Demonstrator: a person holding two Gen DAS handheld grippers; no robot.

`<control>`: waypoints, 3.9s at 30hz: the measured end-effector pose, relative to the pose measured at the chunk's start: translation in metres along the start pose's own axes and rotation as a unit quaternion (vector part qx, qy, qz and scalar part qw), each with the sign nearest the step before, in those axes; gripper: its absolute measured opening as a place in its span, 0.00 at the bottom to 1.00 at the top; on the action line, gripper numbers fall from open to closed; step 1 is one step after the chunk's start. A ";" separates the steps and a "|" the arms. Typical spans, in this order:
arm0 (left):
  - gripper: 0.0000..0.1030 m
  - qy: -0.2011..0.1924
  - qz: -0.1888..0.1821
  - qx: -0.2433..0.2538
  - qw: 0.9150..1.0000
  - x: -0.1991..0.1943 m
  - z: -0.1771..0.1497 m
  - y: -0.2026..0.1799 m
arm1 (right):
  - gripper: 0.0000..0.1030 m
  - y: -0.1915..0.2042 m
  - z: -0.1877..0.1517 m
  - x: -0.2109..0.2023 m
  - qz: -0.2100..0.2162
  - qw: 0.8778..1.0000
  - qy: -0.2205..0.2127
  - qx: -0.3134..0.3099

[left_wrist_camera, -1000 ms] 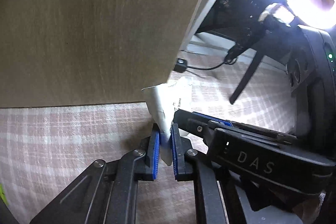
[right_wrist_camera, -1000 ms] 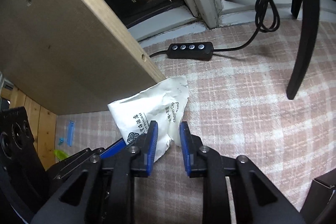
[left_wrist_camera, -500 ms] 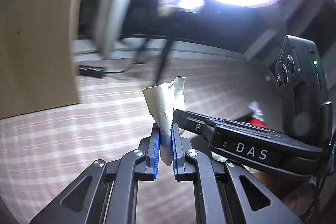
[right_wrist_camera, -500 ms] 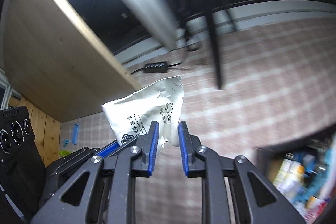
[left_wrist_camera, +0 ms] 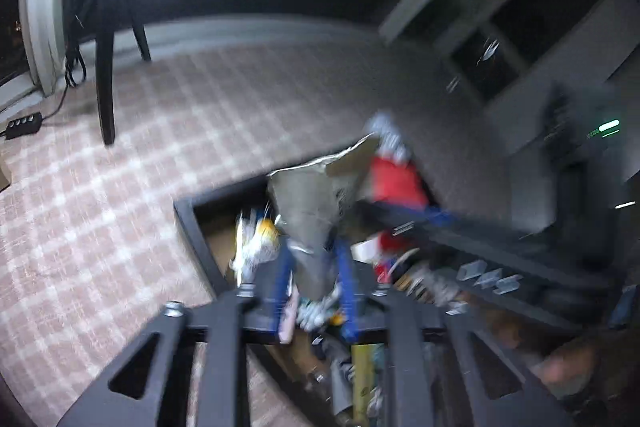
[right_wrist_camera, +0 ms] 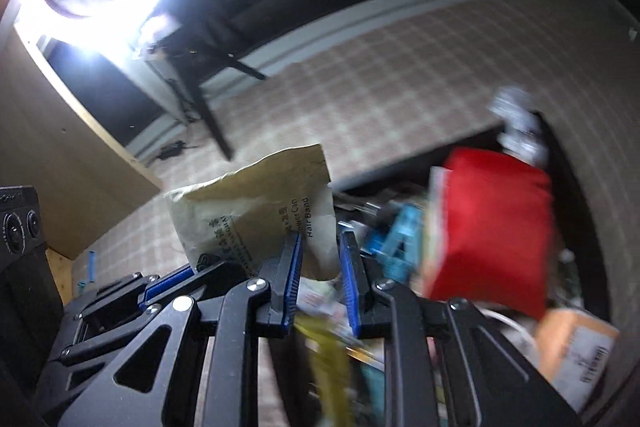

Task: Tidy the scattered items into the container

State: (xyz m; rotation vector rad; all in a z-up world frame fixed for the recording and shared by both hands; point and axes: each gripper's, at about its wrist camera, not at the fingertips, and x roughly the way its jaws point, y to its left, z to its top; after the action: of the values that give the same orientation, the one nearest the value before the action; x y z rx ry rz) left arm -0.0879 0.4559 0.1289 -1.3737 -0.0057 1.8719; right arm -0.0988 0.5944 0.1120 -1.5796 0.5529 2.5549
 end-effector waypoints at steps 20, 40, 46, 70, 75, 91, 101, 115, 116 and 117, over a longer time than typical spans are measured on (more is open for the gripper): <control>0.37 -0.044 0.193 -0.055 0.979 -0.074 -0.028 0.085 | 0.28 0.064 -0.020 -0.017 0.022 0.997 -0.021 -0.072; 0.43 -0.093 0.344 -0.362 0.861 -0.271 -0.229 0.368 | 0.28 0.307 -0.099 0.046 0.105 0.935 0.036 -0.337; 0.43 -0.102 0.341 -0.426 0.832 -0.297 -0.264 0.423 | 0.28 0.395 -0.135 0.070 0.151 0.894 0.061 -0.418; 0.41 -0.103 0.293 -0.489 0.815 -0.284 -0.326 0.449 | 0.37 0.602 -0.233 0.165 0.193 0.802 0.145 -0.546; 0.43 -0.117 0.284 -0.480 0.822 -0.278 -0.337 0.436 | 0.60 0.636 -0.250 0.163 0.213 0.766 0.143 -0.589; 0.40 -0.116 0.260 -0.423 0.860 -0.252 -0.310 0.415 | 0.39 0.623 -0.254 0.183 0.135 0.777 0.143 -0.599; 0.39 -0.080 0.228 -0.333 0.911 -0.191 -0.253 0.355 | 0.39 0.478 -0.178 0.174 0.057 0.869 0.152 -0.467; 0.44 -0.023 0.190 -0.206 0.960 -0.121 -0.199 0.280 | 0.39 0.284 -0.115 0.144 -0.007 0.937 0.143 -0.320; 0.44 -0.020 0.189 -0.201 0.961 -0.118 -0.196 0.277 | 0.39 0.274 -0.111 0.143 -0.012 0.939 0.142 -0.312; 0.45 -0.017 0.188 -0.196 0.962 -0.114 -0.193 0.274 | 0.39 0.265 -0.108 0.142 -0.019 0.942 0.140 -0.305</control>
State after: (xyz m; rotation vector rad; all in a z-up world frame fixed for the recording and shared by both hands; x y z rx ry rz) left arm -0.0822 0.1185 0.0217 -1.6995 -0.1496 2.3005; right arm -0.1413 0.2935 0.0124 -2.1219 -0.3012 2.6317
